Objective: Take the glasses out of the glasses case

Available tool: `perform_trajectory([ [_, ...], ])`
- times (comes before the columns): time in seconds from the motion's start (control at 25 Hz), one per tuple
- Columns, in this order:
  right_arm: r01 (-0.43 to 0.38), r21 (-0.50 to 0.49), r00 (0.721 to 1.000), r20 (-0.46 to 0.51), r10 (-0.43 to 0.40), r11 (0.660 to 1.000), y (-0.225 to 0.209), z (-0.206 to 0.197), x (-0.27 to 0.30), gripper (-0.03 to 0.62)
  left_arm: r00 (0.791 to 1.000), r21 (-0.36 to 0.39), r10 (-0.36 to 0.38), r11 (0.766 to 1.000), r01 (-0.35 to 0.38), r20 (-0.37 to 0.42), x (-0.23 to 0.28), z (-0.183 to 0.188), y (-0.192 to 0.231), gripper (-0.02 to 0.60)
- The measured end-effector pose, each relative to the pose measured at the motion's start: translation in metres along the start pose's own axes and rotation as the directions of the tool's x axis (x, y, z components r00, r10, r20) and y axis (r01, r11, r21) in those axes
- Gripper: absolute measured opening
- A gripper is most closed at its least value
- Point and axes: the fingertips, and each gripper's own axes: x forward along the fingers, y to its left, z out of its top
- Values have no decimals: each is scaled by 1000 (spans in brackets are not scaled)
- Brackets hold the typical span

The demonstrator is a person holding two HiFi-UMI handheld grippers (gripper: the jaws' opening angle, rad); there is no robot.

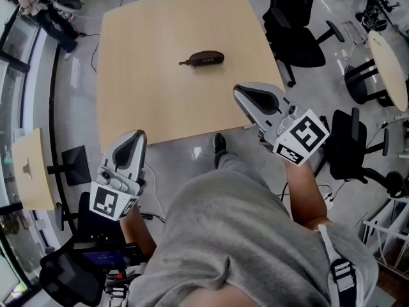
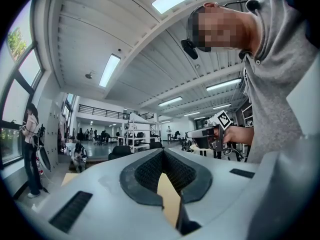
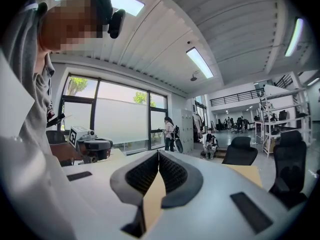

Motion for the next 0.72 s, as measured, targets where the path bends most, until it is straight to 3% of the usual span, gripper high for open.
perform_trajectory([
  [0.4, -18, 38, 1000, 0, 18, 999, -113, -7, 26, 8, 999, 3, 1, 1000, -1, -42, 110, -10, 34, 5],
  [0.72, -84, 29, 996, 5, 84, 996, -192, 2, 49, 8, 998, 18, 23, 1000, -22, -56, 192, -7, 49, 5],
])
